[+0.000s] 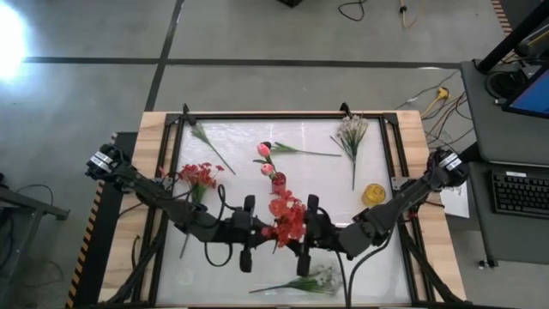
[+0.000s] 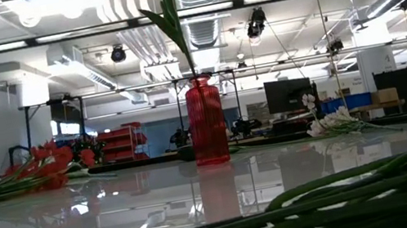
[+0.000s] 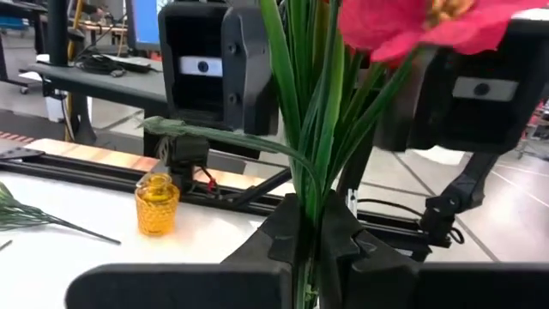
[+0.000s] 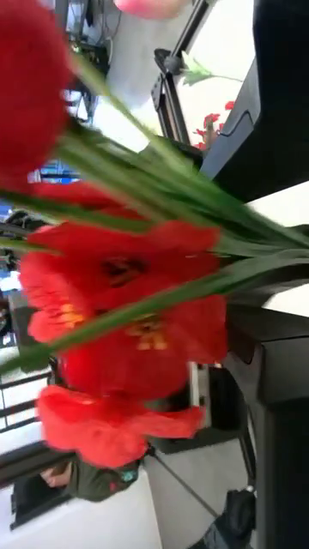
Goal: Sort flowers into vase by color
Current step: Put the bottom red flowers into the yellow vase
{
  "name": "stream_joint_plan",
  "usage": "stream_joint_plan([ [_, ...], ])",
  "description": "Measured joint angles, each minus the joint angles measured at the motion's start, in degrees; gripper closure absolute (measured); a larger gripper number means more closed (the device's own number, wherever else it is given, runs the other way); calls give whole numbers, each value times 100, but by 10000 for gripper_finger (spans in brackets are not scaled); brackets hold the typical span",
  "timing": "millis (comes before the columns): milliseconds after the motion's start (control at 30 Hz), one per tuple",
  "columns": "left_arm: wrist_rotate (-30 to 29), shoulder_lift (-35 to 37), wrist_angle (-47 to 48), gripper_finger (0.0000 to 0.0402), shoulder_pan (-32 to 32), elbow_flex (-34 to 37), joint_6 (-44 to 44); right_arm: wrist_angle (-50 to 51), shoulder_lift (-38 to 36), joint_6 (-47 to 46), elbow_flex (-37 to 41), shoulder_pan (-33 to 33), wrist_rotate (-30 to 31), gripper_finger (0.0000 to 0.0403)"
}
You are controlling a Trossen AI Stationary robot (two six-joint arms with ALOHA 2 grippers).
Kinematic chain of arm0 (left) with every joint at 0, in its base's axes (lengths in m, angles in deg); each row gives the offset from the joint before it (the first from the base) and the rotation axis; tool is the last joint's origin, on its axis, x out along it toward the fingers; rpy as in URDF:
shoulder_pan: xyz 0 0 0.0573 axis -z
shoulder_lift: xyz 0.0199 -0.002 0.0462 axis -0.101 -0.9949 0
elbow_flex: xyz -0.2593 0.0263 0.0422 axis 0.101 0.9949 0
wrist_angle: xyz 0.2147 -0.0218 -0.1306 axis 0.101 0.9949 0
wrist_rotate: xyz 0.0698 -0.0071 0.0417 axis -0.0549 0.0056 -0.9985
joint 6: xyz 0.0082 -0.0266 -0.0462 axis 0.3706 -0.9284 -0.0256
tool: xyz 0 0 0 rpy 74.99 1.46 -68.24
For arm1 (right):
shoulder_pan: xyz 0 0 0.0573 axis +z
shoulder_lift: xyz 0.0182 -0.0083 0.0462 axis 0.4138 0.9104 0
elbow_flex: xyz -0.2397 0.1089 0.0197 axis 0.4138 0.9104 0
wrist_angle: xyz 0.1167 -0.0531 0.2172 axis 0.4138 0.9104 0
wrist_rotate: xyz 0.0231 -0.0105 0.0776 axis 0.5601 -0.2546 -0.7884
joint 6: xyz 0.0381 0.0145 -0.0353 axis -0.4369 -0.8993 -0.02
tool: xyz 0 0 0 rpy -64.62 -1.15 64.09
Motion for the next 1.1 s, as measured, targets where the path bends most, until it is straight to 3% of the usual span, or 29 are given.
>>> stream_joint_plan([
  [267,-181,81,14,387,-9,-24,204,78,0,-426,-89,-52,-2,287],
  [500,-209,159,253,311,-10,-28,281,118,-15,-441,-70,-56,-120,378],
  [633,-263,341,1009,259,8,-33,229,435,-135,-419,-66,-47,-157,383],
  [767,-245,857,1965,218,84,-35,-168,1471,-573,-765,-66,-5,-172,383],
  [900,-154,1461,3392,203,187,-34,-1125,2979,-1113,-1214,-66,34,-89,384],
  [1100,-155,2061,5157,208,353,-32,-2393,5738,-1949,-2430,-66,73,774,384],
])
